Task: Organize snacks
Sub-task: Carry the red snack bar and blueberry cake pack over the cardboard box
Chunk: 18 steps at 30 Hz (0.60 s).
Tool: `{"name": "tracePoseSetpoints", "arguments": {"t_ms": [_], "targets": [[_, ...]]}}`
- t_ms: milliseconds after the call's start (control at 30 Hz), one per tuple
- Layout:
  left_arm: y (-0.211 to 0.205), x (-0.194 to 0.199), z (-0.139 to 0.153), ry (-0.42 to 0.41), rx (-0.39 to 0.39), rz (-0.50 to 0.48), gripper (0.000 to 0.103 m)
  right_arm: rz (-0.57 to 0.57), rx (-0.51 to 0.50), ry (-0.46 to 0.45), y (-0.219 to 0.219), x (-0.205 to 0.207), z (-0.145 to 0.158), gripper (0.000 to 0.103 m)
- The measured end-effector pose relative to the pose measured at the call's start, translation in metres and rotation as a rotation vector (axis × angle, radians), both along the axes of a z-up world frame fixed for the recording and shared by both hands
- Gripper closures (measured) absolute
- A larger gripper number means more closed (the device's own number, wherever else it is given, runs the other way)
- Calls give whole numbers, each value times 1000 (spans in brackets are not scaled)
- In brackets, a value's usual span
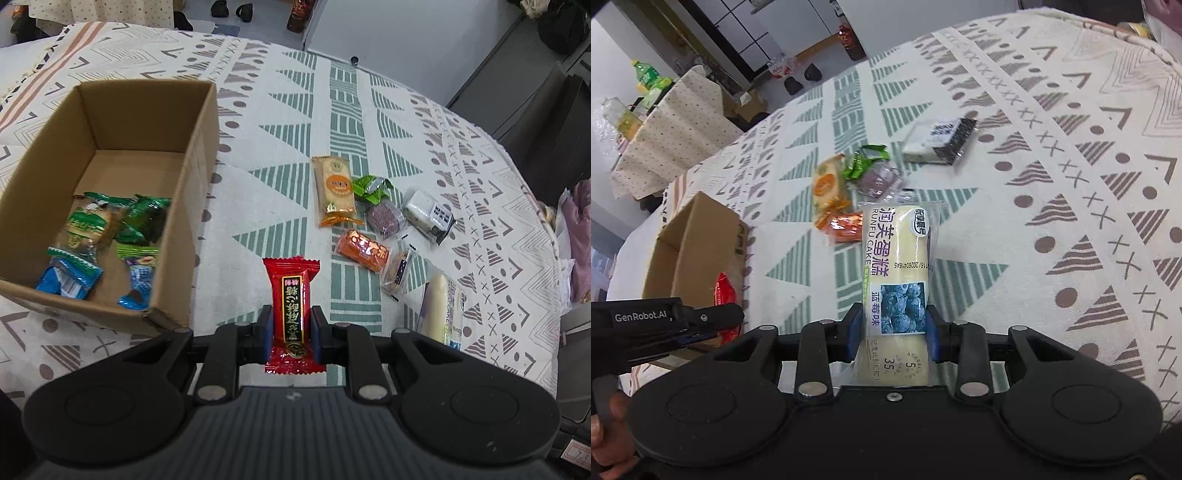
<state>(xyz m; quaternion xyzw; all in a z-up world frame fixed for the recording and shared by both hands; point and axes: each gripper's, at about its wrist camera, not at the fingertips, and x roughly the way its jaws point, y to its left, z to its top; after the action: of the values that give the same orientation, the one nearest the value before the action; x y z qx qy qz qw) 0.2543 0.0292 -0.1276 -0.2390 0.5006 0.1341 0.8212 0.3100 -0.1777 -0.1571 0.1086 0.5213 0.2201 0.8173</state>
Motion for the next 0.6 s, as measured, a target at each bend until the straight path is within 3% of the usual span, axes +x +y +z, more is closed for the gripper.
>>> {"name": "tracePoseSetpoints", "arguments": {"t_ms": [600], "targets": [[47,-32,39,-96,9,77,84,61,33,-86,53,-18,40,69]]}}
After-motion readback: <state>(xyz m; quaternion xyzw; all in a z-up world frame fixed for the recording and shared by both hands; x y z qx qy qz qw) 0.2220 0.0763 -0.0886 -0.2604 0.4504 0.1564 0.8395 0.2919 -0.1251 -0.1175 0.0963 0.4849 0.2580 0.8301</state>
